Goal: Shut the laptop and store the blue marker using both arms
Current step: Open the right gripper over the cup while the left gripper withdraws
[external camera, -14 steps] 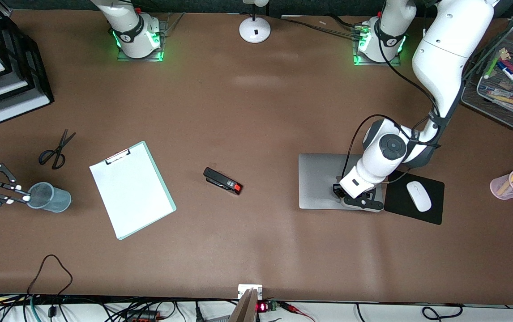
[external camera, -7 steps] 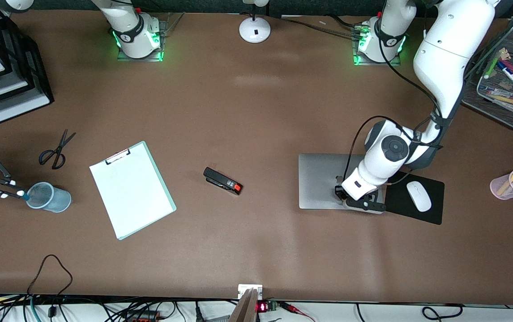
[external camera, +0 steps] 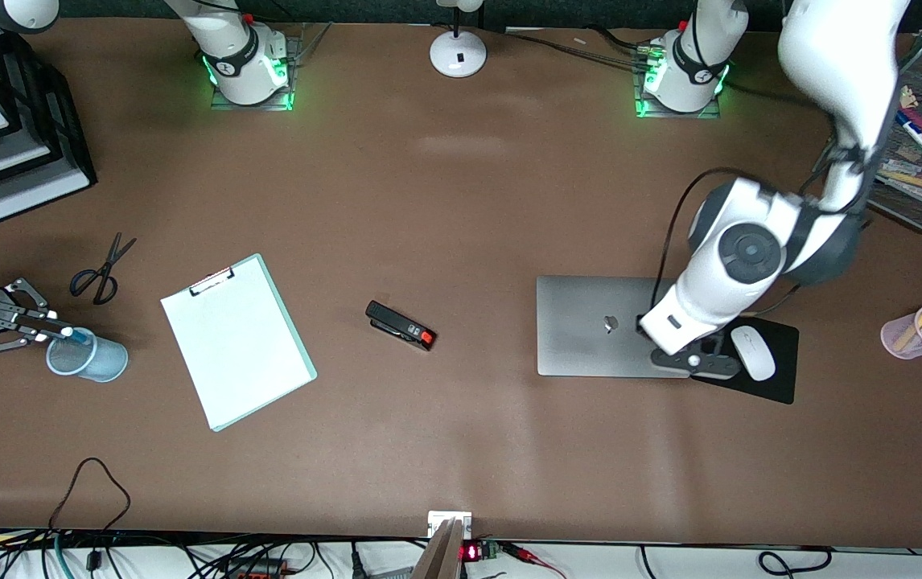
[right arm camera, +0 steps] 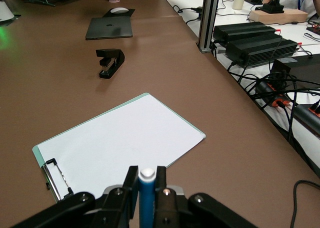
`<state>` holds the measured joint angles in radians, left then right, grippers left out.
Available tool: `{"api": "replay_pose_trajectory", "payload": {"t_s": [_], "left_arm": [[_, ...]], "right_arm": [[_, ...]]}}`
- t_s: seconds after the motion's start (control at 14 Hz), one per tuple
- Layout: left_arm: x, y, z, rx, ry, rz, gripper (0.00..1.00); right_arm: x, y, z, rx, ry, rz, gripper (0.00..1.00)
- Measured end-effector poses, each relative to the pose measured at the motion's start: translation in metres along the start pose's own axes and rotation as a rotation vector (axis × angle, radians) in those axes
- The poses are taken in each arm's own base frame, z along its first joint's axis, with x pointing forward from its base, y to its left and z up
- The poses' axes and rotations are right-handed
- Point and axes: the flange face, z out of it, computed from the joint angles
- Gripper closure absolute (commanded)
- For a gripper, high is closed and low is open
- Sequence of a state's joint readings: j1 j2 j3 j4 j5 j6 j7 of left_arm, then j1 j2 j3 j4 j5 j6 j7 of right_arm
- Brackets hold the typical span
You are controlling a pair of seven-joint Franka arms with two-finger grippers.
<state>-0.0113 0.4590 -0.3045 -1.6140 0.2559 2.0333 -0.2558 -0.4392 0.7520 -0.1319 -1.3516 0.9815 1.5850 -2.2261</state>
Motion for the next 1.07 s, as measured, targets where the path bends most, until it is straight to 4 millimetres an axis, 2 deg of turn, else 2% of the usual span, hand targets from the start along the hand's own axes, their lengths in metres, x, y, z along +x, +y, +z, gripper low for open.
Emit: {"api": "replay_pose_trajectory", "payload": {"t_s": [0.07, 0.14, 0.21, 0.29, 0.43, 0.64, 0.86, 1.07], "left_arm": [[-0.004, -0.002, -0.028, 0.018, -0.019, 0.019, 0.53], [-0.009, -0.004, -0.053, 0.025, -0.030, 0.037, 0.24], [-0.015, -0.006, -0.072, 0.017, -0.039, 0.042, 0.07], [-0.020, -0.011, -0.087, -0.006, -0.049, 0.034, 0.00], [-0.024, -0.032, -0.104, -0.050, -0.051, 0.004, 0.00], [-0.029, -0.058, -0.127, -0.061, -0.058, -0.003, 0.00], [-0.038, -0.068, -0.162, -0.054, -0.089, -0.012, 0.00], [-0.039, -0.079, -0.166, -0.059, -0.097, 0.001, 0.00]], "right_arm": [[-0.002, -0.001, -0.002, -0.002, -0.002, 0.003, 0.57], [-0.004, -0.002, -0.005, -0.006, -0.003, 0.006, 0.09], [-0.007, -0.003, -0.009, -0.011, -0.004, 0.017, 0.00], [-0.009, -0.004, -0.013, -0.016, -0.006, 0.051, 0.00], [-0.010, -0.006, -0.018, -0.011, -0.025, 0.163, 0.00], [0.004, -0.007, -0.025, 0.021, -0.115, 0.326, 0.00], [0.027, -0.003, -0.012, 0.053, -0.168, 0.431, 0.00], [0.073, 0.008, 0.001, 0.058, -0.267, 0.544, 0.00]]}}
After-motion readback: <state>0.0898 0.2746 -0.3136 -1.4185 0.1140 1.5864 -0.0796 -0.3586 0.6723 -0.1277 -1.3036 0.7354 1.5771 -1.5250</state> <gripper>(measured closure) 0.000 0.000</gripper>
